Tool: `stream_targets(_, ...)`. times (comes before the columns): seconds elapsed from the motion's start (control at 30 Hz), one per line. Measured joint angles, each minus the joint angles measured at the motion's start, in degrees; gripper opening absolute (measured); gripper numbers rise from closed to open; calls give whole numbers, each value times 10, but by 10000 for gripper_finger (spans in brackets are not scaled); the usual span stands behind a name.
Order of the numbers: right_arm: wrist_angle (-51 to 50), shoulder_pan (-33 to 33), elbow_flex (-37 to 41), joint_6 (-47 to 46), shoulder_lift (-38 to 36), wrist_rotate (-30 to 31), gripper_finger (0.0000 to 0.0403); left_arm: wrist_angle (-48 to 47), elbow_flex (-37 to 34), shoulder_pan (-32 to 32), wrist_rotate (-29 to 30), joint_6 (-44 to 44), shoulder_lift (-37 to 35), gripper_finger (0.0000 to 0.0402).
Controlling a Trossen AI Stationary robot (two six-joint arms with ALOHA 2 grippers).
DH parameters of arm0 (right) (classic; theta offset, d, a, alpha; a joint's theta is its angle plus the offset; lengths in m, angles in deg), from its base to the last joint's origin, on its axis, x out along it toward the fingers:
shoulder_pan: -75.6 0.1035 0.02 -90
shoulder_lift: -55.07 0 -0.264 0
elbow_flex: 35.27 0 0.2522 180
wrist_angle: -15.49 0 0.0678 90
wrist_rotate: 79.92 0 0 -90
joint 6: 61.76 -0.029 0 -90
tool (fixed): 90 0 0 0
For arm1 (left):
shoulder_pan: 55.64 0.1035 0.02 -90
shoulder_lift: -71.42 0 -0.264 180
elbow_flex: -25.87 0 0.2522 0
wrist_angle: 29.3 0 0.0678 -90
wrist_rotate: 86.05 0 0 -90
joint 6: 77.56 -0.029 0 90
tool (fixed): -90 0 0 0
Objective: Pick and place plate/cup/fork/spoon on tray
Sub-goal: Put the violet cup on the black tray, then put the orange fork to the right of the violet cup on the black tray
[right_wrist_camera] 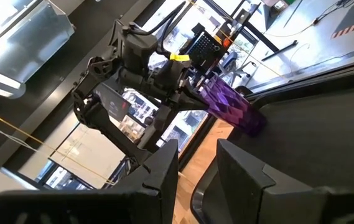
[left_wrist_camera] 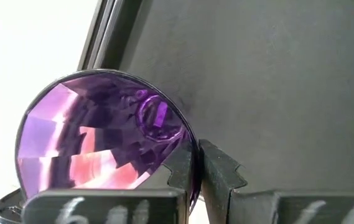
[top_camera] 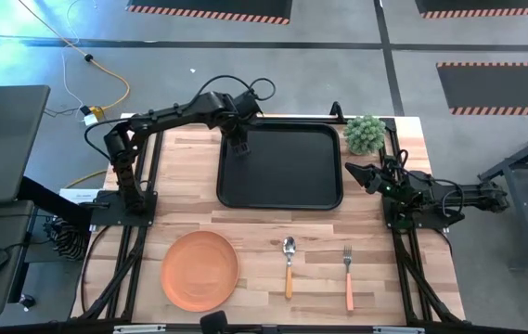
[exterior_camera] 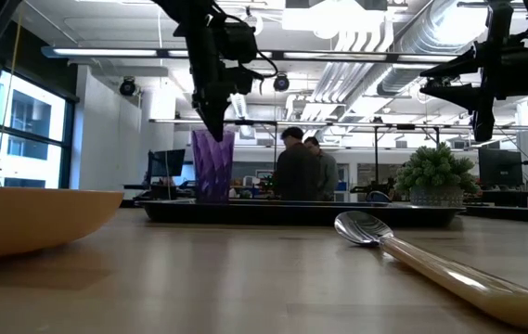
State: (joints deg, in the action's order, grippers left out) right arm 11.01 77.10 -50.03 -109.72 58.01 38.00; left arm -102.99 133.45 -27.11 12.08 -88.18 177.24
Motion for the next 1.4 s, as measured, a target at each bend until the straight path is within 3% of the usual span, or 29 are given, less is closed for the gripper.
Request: stream_targets(1.4,0,0,0,4,0,-15,103,-7,0,-1,2,16,0,100)
